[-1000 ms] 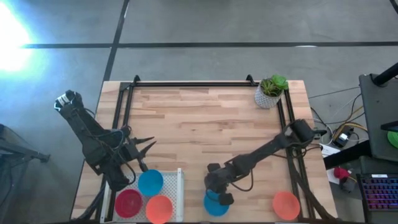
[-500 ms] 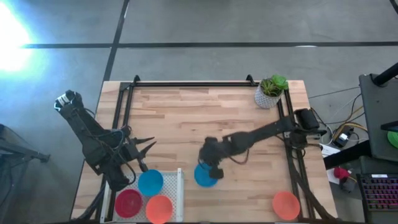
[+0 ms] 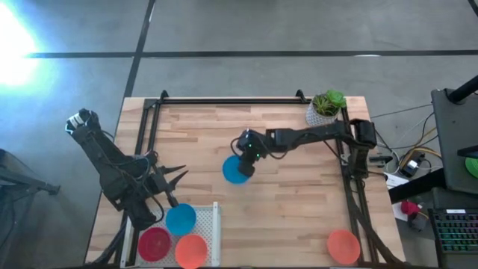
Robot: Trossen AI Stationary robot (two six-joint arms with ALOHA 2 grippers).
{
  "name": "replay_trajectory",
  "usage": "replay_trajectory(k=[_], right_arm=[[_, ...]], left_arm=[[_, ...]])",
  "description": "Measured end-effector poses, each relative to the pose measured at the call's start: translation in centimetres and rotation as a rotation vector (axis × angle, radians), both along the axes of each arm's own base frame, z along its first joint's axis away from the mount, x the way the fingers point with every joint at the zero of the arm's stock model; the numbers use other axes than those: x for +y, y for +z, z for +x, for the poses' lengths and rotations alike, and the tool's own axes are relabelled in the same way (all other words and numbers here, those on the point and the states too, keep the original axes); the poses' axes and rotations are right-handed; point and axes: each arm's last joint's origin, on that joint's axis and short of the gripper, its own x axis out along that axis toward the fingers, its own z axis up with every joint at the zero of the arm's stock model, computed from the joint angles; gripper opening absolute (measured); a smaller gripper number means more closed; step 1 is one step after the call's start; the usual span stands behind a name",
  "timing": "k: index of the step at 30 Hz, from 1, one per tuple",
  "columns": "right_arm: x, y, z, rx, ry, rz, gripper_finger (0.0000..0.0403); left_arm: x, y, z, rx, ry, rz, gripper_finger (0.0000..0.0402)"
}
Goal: Pick & Place Mini bowls
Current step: Stack the blue bowl on top of the blue bowl on the shelf
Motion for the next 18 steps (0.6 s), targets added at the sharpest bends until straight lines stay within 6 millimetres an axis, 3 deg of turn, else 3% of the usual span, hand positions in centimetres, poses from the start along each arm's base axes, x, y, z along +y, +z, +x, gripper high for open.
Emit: replay_trajectory(k=[18], right_arm=[[-1.1, -2.8, 0.4, 0.071, -0.051, 0.017, 0.0008]], left_arm=[[0.0, 0.0, 0.0, -0.001, 0.0, 0.001, 0.0076]])
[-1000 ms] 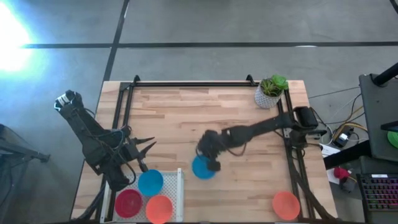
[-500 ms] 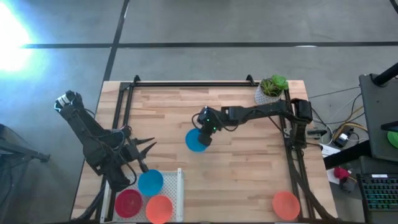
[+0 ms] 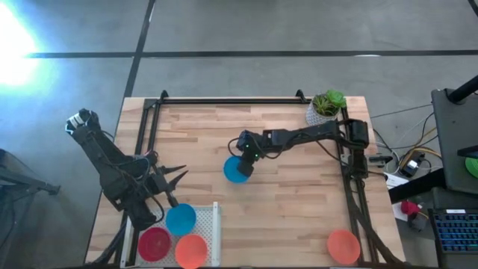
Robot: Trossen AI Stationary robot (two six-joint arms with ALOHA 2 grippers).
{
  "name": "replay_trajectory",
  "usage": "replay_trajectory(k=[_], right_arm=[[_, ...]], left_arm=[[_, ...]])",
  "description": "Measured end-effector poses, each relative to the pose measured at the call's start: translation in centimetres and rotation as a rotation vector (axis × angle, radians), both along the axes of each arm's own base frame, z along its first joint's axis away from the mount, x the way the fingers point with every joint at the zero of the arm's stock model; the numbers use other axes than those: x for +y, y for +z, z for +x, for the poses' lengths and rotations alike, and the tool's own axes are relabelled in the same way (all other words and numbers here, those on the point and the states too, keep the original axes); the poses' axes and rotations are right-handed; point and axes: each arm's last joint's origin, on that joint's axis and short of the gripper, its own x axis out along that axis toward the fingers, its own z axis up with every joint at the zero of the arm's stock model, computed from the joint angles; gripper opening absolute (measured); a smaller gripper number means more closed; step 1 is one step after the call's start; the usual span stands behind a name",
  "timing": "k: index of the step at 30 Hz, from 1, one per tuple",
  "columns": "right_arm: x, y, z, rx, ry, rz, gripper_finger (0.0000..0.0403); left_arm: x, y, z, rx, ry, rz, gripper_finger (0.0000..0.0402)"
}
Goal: Pick & Place Mini bowls
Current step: Stack the blue bowl on top of the blue bowl on the shelf
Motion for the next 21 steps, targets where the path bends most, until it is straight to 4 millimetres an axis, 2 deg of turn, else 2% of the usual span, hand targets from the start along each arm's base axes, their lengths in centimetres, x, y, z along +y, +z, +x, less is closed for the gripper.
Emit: replay_trajectory(k=[21], right_arm=[[0.03, 0.09, 0.11, -0.003, 0.009, -0.005, 0.0008]], left_arm=[[0.0, 0.0, 0.0, 0.0, 0.0, 0.0, 0.0076]])
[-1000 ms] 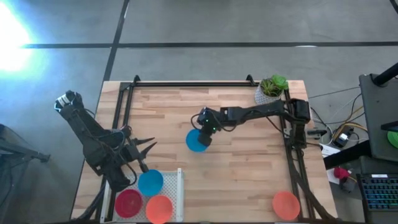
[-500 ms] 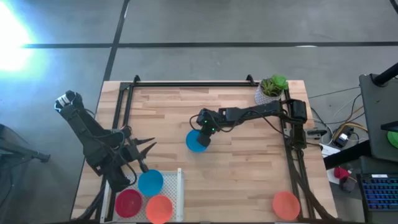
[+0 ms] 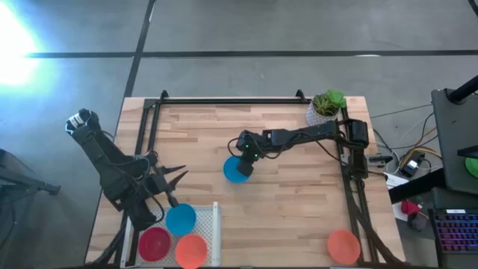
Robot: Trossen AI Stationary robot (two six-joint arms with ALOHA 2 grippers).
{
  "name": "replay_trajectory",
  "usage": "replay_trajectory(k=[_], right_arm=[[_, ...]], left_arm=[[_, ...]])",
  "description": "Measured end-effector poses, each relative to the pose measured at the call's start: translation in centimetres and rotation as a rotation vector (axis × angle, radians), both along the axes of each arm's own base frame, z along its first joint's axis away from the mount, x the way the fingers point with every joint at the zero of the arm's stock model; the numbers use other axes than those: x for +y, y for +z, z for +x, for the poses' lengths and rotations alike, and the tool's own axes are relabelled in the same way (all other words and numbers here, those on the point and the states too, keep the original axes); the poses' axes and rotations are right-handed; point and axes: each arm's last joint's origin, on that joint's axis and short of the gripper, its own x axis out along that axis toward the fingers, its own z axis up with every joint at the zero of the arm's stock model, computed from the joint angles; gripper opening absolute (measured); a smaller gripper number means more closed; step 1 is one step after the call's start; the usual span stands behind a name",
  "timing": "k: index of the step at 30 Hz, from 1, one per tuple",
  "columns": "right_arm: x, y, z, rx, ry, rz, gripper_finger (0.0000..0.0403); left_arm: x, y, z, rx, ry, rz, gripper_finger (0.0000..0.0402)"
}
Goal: Pick & Place Mini bowls
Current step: Stack the blue bowl on top of the blue bowl on the shelf
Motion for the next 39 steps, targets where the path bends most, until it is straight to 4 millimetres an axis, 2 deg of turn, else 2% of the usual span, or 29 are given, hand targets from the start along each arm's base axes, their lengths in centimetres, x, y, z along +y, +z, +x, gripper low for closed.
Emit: replay_trajectory(k=[18, 31, 36, 39], right_arm=[[0.0, 0.0, 0.0, 0.001, -0.004, 0.003, 0.0011], [0.0, 0.0, 0.0, 0.001, -0.005, 0.005, 0.0092], [0.0, 0.3, 0.1, 0.0, -0.002, 0.016, 0.0103], [-0.2, 1.4, 0.1, 0.01, 0.017, 0.054, 0.0104]], left_arm=[[0.0, 0.0, 0.0, 0.0, 0.0, 0.0, 0.0076], [0.0, 0.0, 0.0, 0.0, 0.0, 0.0, 0.0076], [0.0, 0.0, 0.0, 0.0, 0.0, 0.0, 0.0076], [0.0, 0.0, 0.0, 0.0, 0.0, 0.0, 0.0076]])
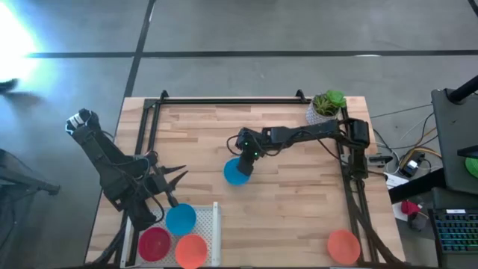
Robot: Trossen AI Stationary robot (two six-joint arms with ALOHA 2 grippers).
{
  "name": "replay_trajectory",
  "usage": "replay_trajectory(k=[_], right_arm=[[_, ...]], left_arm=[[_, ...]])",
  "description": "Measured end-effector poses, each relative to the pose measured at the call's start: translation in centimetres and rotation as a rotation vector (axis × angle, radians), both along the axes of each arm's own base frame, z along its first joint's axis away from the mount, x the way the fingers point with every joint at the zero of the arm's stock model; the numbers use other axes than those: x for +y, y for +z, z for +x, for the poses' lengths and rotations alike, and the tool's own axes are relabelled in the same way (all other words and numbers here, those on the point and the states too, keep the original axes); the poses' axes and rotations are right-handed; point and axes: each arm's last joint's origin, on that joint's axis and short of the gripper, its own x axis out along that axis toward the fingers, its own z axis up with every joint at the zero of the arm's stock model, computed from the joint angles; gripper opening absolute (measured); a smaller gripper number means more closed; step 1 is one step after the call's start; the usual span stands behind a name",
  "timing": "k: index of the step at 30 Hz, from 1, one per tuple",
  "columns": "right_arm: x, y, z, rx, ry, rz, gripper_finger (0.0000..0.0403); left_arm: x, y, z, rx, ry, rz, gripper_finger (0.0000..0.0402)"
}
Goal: Pick & Place Mini bowls
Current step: Stack the blue bowl on top of the blue bowl on the shelf
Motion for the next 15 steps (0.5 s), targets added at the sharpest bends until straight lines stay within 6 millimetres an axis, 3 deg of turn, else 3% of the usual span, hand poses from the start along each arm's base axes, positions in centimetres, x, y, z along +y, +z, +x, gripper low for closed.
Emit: replay_trajectory(k=[7, 15], right_arm=[[0.2, 4.3, -0.4, -0.059, 0.047, -0.035, 0.0104], [0.8, 9.1, -2.8, -0.178, 0.069, -0.077, 0.0092]], left_arm=[[0.0, 0.0, 0.0, 0.0, 0.0, 0.0, 0.0076], [0.0, -0.1, 0.0, -0.002, 0.002, -0.003, 0.0076]])
